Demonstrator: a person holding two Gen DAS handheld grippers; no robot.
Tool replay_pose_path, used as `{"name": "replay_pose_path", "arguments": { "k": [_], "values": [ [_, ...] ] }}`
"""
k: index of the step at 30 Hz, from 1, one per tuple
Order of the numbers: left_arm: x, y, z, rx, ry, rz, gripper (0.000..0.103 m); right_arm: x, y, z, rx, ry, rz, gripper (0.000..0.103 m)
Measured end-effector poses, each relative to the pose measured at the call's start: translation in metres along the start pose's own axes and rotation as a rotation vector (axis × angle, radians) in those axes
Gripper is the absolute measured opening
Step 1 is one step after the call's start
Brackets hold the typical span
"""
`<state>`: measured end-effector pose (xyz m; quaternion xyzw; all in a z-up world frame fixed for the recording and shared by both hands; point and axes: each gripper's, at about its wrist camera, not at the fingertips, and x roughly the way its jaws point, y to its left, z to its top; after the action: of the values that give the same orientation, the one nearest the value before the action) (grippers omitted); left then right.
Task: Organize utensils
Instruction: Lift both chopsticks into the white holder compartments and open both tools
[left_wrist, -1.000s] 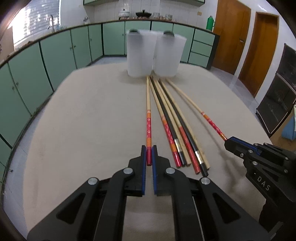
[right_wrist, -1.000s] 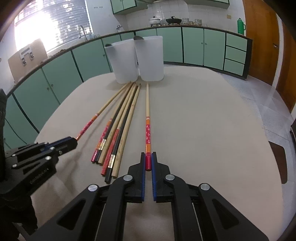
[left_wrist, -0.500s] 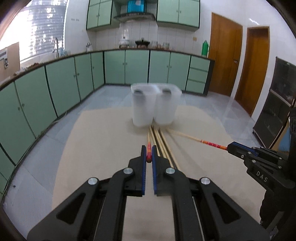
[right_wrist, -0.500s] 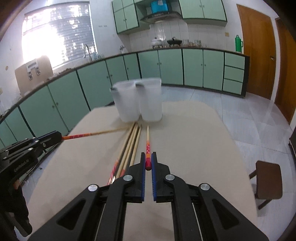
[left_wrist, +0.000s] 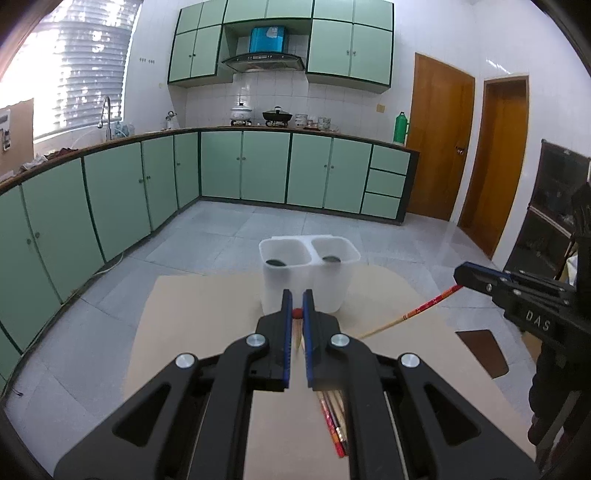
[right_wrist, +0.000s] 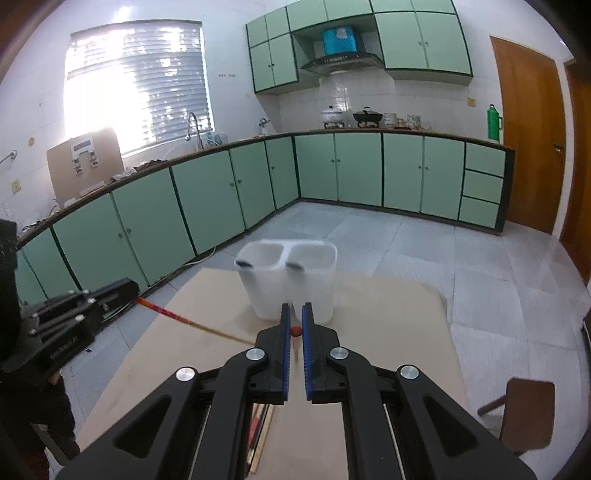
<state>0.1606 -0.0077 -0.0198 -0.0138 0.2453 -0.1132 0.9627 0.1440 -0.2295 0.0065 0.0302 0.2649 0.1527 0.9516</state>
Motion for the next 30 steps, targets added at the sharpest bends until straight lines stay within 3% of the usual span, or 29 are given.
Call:
{"name": "replay_pose_path", "arguments": {
  "k": [5,11,20,23,30],
  "values": [
    [-0.003,-0.003,0.022,0.001,-0.032,-0.034,0.005,0.003,0.001,0.032,-0.026,-0.009,0.023,0.006],
    [-0.022,-0.009,0.057,0.016,-0.128,-0.058,0.005,-0.012,-0.001,0.079,-0.052,-0.086,0.054,0.006],
    [-0.016,-0.022,0.119,0.078,-0.259,-0.017,0.005,-0.008,-0.009,0.148,-0.062,-0.168,0.036,0.006],
    [0.003,-0.027,0.129,0.092,-0.249,-0.007,0.005,0.008,-0.007,0.160,-0.071,-0.181,0.013,0.006],
    [0.063,-0.021,0.125,0.068,-0.136,-0.016,0.005,0.065,-0.007,0.157,-0.093,-0.132,-0.041,0.006]
  ]
}}
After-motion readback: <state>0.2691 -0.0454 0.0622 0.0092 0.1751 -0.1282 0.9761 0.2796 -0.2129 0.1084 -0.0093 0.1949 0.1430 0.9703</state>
